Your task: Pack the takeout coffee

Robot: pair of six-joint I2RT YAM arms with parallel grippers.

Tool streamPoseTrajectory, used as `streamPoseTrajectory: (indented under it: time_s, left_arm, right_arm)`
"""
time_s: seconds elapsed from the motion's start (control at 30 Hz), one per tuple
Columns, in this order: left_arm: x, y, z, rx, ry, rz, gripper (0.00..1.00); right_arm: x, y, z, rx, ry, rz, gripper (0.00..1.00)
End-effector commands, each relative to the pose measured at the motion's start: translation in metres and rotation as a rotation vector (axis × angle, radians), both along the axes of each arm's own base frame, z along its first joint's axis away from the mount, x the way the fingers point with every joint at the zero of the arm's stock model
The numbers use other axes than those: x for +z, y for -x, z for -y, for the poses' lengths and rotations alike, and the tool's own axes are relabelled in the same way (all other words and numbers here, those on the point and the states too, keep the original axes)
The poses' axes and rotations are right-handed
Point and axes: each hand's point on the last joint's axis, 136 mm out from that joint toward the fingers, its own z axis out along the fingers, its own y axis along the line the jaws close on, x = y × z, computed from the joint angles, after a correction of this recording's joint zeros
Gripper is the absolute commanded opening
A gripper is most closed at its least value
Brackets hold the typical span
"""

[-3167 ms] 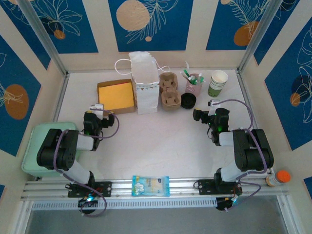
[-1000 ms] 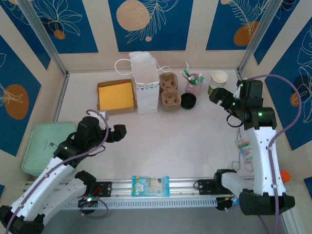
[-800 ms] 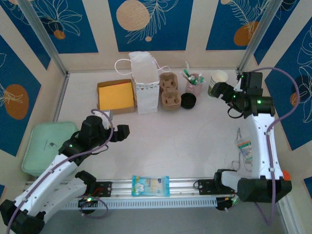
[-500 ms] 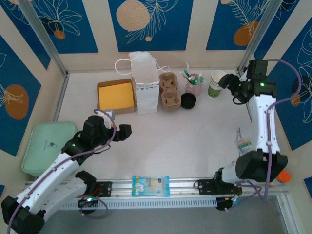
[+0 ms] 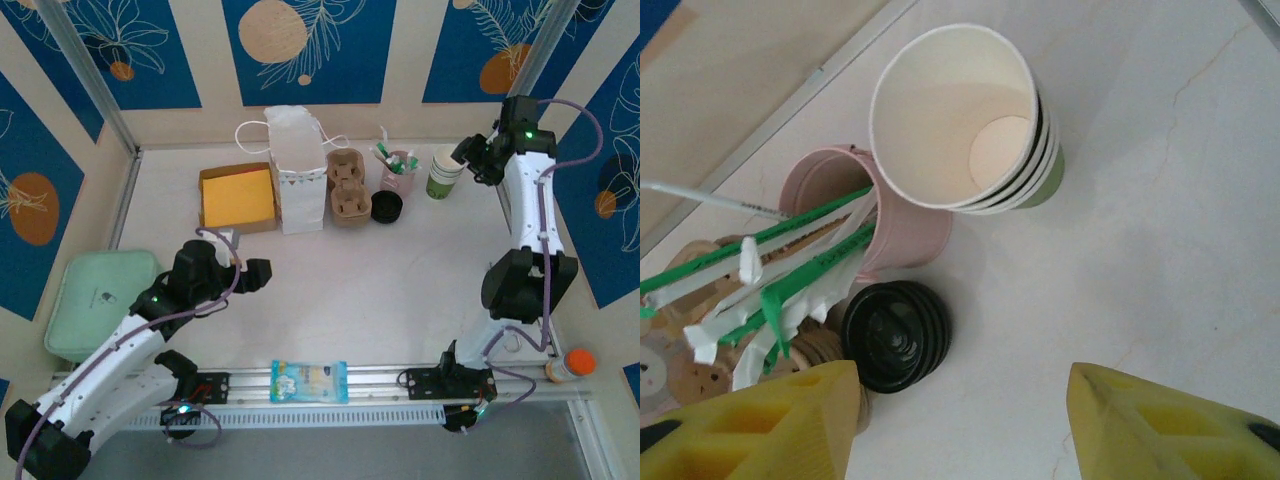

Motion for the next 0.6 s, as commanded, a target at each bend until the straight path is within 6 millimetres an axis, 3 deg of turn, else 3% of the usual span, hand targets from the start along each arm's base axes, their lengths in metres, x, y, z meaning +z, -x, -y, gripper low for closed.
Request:
streamPoseTrajectory:
  time_s: [0.0,0.57]
  left_arm:
    - [-0.006,0.002,0.004,-0.019,0.004,0.009,0.88]
    - [-0.015,0.001,0.006,-0.018,0.013,-0.004,0.85]
  right_arm:
    - [-0.006,-0.006,0.005,-0.016,0.019,-0.047,0.56]
    - [-0.048,-0.055,0.016,-0.008,0.046,-0.17,0.46]
